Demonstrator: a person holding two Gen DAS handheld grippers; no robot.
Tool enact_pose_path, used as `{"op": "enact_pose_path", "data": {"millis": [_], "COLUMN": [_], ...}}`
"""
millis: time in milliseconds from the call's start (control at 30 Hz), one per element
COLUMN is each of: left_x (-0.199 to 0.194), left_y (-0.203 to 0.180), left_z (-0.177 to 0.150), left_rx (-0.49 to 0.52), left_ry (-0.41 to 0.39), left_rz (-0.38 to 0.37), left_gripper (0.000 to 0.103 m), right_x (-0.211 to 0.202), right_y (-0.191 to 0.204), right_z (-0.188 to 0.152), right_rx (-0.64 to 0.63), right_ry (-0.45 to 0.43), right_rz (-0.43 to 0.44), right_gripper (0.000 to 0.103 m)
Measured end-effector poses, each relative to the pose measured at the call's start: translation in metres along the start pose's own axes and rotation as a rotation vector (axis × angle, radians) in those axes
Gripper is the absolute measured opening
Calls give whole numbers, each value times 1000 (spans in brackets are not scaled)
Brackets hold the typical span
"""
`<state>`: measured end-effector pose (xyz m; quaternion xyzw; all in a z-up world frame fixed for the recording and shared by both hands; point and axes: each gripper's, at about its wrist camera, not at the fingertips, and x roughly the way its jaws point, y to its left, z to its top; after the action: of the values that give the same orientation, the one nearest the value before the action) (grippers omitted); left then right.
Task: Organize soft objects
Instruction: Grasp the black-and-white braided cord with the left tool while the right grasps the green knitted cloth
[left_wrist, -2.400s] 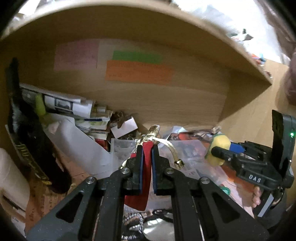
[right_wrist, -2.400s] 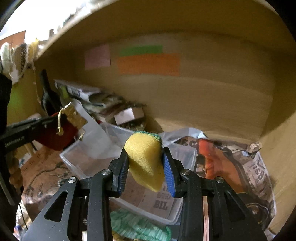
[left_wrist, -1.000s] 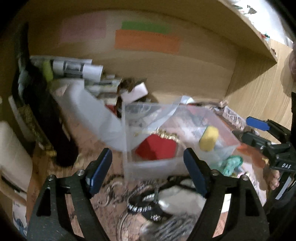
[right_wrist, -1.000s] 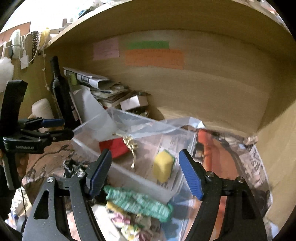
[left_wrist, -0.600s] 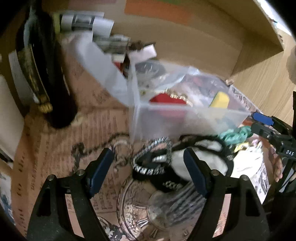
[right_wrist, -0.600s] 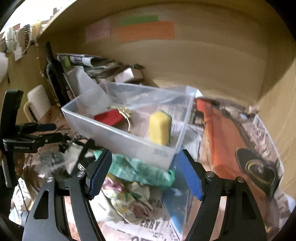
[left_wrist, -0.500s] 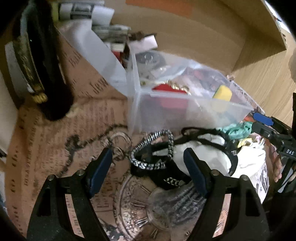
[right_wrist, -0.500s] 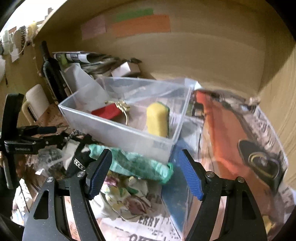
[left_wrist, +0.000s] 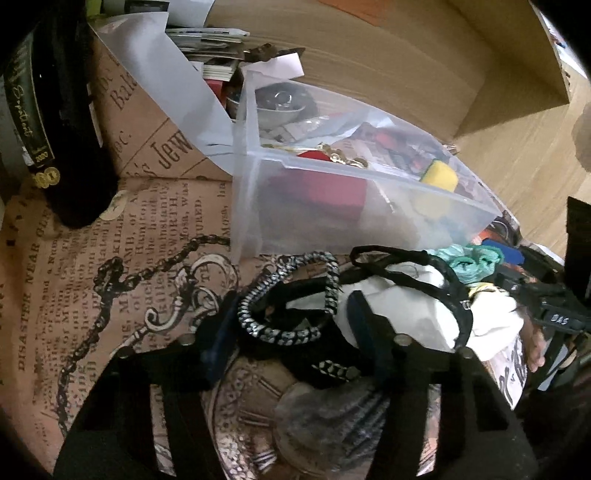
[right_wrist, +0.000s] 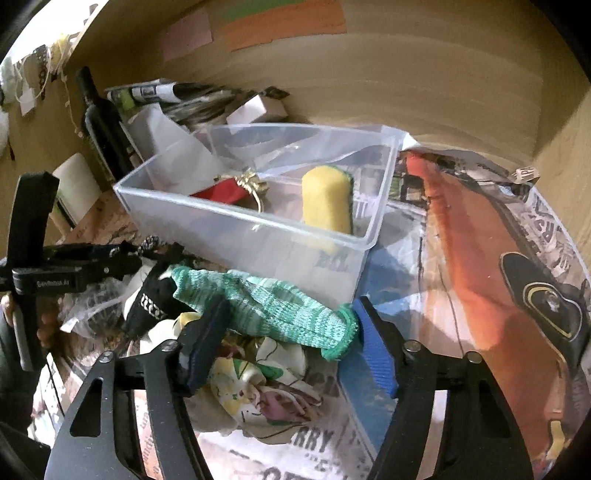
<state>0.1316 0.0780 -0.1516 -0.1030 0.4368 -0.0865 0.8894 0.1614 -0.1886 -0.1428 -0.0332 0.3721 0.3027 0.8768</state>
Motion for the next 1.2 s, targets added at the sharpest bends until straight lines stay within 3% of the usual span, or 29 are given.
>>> {"op": "enact_pose_path", "data": {"millis": [200, 367, 733, 1033, 1100, 1167, 1200], "left_x": [-6, -18, -58, -98, -97, -97, -96], "left_y": [1, 0, -3, -25, -28, -30, -30], "left_z": [-2, -4, -2, -4, 0, 0, 0], "left_rx": [-9, -9, 8, 61, 63, 65, 65], "left_ry": [-13, -43, -141, -240, -245, -248, -248], "left_rz": [-3, 19, 41, 38, 39, 39, 40], "left_gripper": [44, 43, 43, 43, 43, 43, 43], "right_x": [2, 1, -17, -37, -35, -30, -27], "right_y": [3, 9, 15, 26, 30, 34, 35], "right_z": [-2, -4, 1, 10, 12, 13, 13], "right_rx": [-23, -44, -49, -86, -101, -121, -130], "right_ry": [15, 13, -41, -76, -66, -59, -55], "right_rz": [0, 5, -2, 15, 27, 12, 10], "right_gripper": [40, 18, 9, 12, 21, 43, 46]}}
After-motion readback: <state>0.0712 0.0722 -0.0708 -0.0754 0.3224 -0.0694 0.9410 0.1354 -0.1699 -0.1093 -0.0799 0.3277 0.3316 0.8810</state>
